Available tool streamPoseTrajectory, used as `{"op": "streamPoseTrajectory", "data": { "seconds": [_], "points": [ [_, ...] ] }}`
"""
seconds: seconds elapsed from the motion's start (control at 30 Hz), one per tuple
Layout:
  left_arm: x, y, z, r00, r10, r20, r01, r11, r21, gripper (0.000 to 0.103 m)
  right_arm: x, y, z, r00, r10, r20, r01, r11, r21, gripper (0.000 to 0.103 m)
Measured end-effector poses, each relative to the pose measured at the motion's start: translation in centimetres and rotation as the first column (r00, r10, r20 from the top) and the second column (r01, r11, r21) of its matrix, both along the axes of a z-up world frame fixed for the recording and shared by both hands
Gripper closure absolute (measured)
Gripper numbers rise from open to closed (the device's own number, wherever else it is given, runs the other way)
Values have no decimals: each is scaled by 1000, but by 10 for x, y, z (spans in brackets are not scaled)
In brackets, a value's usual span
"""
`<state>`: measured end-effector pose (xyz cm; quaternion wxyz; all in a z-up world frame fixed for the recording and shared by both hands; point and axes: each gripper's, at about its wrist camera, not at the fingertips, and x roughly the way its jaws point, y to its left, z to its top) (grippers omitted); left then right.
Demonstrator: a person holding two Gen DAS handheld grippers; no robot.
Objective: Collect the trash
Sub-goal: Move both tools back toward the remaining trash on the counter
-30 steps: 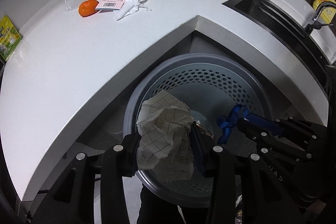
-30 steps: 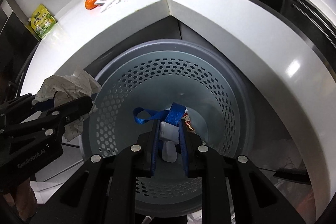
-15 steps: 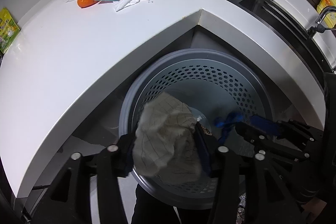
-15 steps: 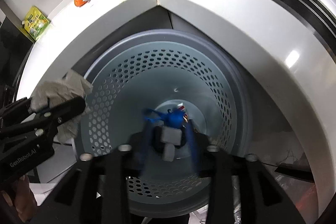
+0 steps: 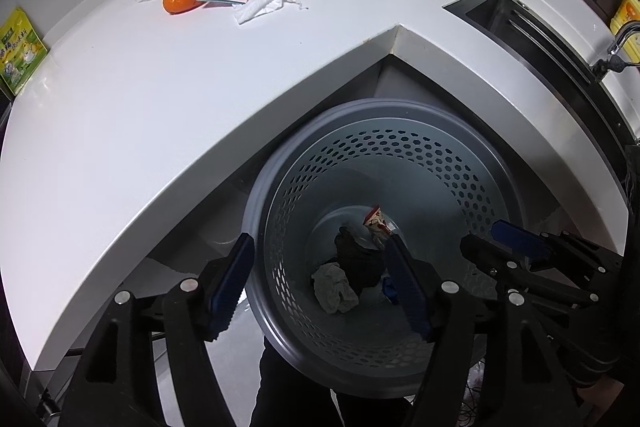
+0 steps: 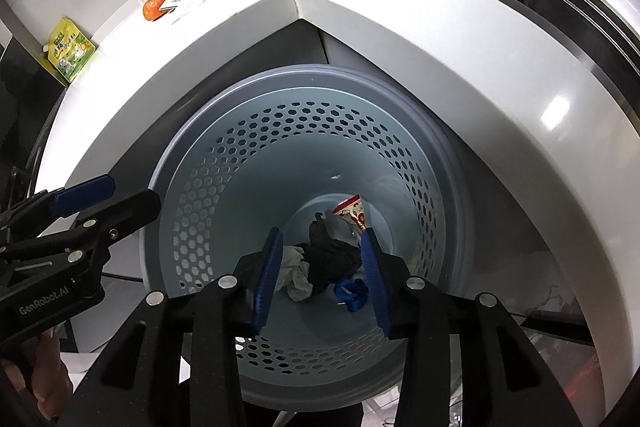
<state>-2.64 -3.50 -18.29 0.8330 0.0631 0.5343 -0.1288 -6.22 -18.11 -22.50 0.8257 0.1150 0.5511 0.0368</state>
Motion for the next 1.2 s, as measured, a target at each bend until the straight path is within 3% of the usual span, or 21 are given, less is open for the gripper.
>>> {"op": "streamPoseTrajectory", "data": {
  "seconds": [0.2,0.63,0.93,1.2],
  "points": [
    [2,6,13,1000,16,26,-15,1000,-9,30,0,0,7,1000,2,4,-2,1000,4,62],
    [21,31,51,995,53,82,-50,998,-35,27,13,15,44,999,-5,37,5,1000,2,49],
    [57,60,86,987,43,154,-33,997,-64,23,47,31,78,995,-26,97,28,999,-20,44],
    [96,87,99,979,4,204,8,998,-59,17,90,59,97,988,-32,153,42,997,-63,37]
  ]
}}
